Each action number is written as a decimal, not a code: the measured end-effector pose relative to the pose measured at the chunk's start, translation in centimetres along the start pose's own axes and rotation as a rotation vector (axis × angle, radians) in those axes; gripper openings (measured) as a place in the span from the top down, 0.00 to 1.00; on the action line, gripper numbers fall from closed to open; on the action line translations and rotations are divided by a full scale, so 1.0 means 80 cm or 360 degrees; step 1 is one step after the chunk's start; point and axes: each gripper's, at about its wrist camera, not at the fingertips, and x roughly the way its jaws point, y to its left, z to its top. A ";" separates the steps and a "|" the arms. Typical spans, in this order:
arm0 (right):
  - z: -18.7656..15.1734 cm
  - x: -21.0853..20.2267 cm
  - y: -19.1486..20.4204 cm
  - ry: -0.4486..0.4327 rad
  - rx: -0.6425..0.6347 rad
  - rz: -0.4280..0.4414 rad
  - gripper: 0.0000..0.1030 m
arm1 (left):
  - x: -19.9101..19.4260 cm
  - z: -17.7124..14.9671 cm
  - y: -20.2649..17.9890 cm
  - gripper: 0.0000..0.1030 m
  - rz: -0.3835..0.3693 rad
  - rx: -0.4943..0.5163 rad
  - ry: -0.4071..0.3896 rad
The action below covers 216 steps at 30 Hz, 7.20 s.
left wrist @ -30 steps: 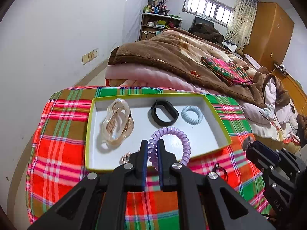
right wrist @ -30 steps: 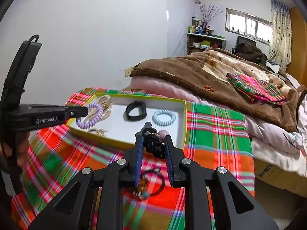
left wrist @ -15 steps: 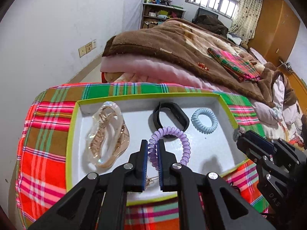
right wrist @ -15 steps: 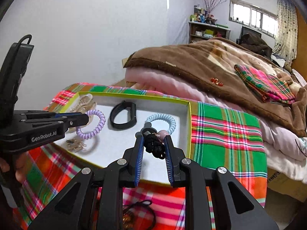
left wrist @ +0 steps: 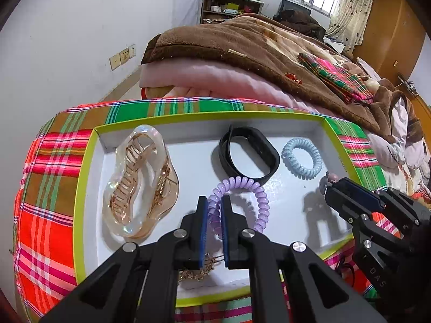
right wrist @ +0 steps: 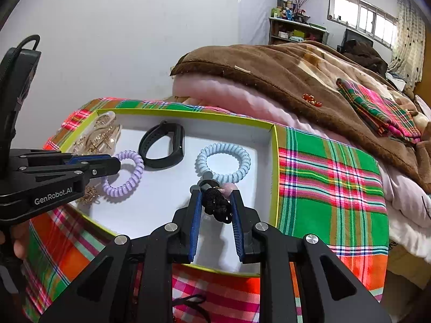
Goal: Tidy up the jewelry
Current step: 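Open left tool to drop lilac tie while right tool releases black tie, then withdraw both tools and move the right tool to the dark beaded bracelet, then grasp the dark beaded bracelet with the right tool, then grasp amber beaded bracelet with left tool while right tool holds dark bracelet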
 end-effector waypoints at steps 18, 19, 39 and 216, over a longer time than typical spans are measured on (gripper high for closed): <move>-0.003 0.008 -0.003 0.0031 0.0001 0.0001 0.78 | 0.009 -0.001 0.005 0.90 -0.0006 -0.0018 0.0030; -0.003 0.008 -0.003 0.0033 0.0002 0.0001 0.78 | 0.009 -0.001 0.005 0.90 -0.0006 -0.0018 0.0031; -0.004 0.005 -0.002 0.0023 0.0038 -0.0011 0.74 | 0.004 -0.001 0.003 0.71 0.0005 -0.0028 0.0026; -0.135 -0.175 -0.018 -0.0278 -0.0010 0.0085 0.99 | -0.087 -0.094 -0.091 0.83 -0.0091 0.0187 -0.0120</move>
